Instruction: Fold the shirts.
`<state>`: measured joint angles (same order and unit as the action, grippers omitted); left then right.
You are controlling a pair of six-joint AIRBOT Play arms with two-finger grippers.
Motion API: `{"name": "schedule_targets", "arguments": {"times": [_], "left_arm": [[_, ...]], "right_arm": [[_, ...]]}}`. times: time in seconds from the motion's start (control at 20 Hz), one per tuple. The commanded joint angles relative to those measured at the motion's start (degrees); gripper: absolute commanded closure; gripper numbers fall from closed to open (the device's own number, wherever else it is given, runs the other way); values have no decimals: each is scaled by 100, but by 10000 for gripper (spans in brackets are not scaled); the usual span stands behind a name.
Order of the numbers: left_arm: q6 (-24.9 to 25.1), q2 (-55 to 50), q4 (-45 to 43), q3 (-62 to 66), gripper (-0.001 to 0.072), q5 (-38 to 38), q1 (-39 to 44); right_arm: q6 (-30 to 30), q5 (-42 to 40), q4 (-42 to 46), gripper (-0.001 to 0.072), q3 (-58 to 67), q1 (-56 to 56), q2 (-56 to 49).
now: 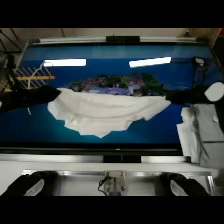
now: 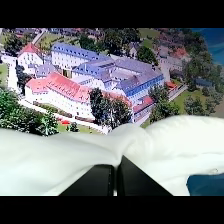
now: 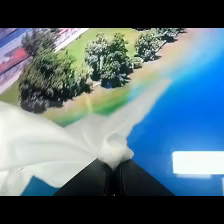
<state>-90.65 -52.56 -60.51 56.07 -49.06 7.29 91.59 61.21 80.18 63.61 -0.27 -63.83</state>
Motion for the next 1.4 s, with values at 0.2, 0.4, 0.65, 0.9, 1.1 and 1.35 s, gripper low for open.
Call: {"name": "schedule_targets", "arguments": {"times": [0.2,0.4,0.65,0.9,1.1,1.35], "left_arm": [[227,-929,50,-319,675,798,328],[350,-870,50,-315,675,789,308],[470,-846,50,-317,675,737,308],[470,-837,50,-317,675,363,308],[472,-828,50,-317,675,131,308],[470,-828,50,-317,675,133,308]], "right_arm": [[551,-807,-981,593,-151,-4,-1790],[129,227,-984,183,310,-2,-1434],[140,710,-1473,41,-361,907,-1113],[422,-680,-2041,40,-940,2341,-1740],[463,-951,-2177,40,-940,2485,-2138],[636,-1478,-2540,164,-940,2535,-2295]]}}
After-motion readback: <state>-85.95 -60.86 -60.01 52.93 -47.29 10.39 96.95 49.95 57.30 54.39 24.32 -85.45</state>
